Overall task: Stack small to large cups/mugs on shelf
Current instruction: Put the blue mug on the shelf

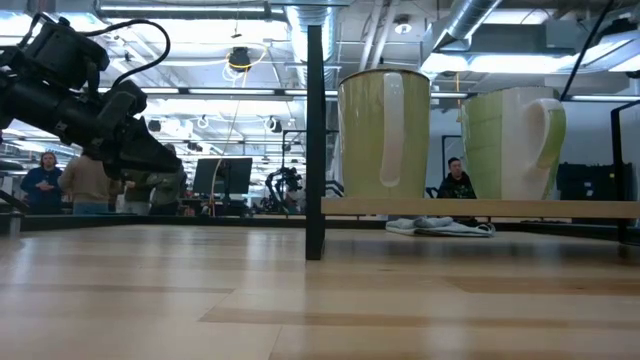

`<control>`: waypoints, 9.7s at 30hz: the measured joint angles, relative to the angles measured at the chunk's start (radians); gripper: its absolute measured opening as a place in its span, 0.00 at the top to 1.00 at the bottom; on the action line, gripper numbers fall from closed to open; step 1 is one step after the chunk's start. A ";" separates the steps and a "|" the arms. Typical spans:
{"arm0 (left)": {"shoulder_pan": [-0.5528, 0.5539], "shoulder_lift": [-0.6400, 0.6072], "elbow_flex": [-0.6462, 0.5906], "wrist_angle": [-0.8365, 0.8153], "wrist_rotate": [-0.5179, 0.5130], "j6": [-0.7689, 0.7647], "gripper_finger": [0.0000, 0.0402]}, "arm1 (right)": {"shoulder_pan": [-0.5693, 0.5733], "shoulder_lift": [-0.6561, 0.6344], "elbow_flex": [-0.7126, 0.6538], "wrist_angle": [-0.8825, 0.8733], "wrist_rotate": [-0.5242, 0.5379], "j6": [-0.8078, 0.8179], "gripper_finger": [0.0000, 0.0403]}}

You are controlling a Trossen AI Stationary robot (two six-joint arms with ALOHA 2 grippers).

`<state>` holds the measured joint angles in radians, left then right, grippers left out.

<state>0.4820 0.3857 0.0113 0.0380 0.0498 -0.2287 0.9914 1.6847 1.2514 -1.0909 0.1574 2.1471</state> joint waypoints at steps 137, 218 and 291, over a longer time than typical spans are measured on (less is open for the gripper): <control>0.000 0.000 0.000 0.004 0.016 -0.056 0.70 | -0.646 -0.763 -0.181 -0.484 0.025 -1.308 0.96; 0.000 0.000 0.000 0.020 -0.008 -0.082 0.70 | -0.842 -0.650 -0.308 -0.261 -0.168 -2.129 0.96; 0.000 0.000 0.000 0.019 -0.008 -0.108 0.70 | -0.843 -0.651 -0.350 -0.257 -0.156 -2.092 0.86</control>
<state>0.4820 0.3855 0.0110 0.0574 0.0422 -0.3367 0.1486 1.0340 0.9016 -1.3483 0.0017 0.0555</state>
